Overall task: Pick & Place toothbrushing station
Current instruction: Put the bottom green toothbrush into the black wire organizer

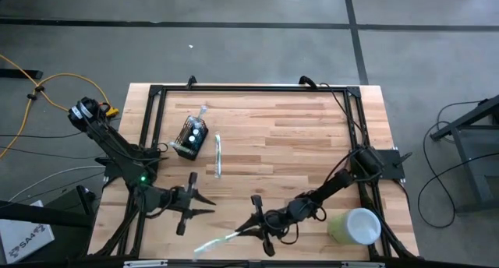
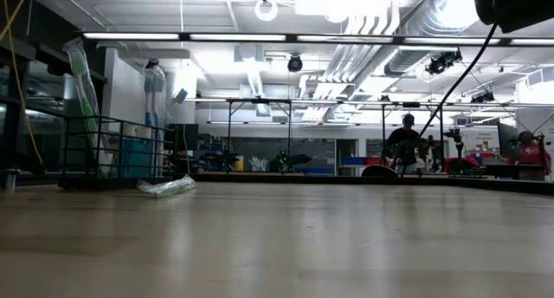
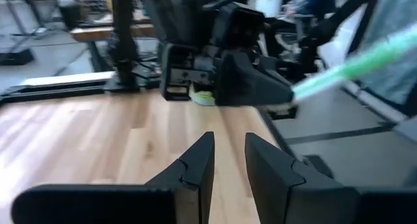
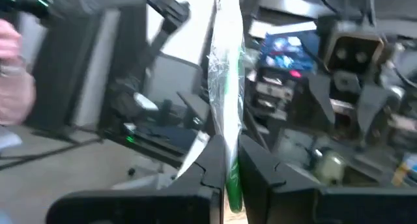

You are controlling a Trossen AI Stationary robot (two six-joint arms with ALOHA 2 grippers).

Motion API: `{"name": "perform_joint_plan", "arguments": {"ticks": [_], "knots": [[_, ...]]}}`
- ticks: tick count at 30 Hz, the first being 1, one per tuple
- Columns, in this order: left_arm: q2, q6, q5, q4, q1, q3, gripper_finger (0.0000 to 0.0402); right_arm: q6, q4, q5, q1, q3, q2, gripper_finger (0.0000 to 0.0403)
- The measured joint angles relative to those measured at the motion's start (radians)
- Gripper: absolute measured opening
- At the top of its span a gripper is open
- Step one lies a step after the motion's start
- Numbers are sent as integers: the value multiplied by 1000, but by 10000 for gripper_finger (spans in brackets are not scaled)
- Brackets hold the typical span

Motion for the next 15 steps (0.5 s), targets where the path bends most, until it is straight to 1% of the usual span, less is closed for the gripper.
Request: {"name": "perform_joint_plan", "arguments": {"ticks": [6, 12, 15], "knots": [[0, 22, -68, -8, -13, 0, 81, 0, -39, 114, 0, 0, 0, 15], [0, 54, -177, -10, -86, 0, 81, 0, -43, 140, 0, 0, 0, 15], [0, 69, -208, -10, -131, 0, 81, 0, -43, 142, 0, 0, 0, 15]]}}
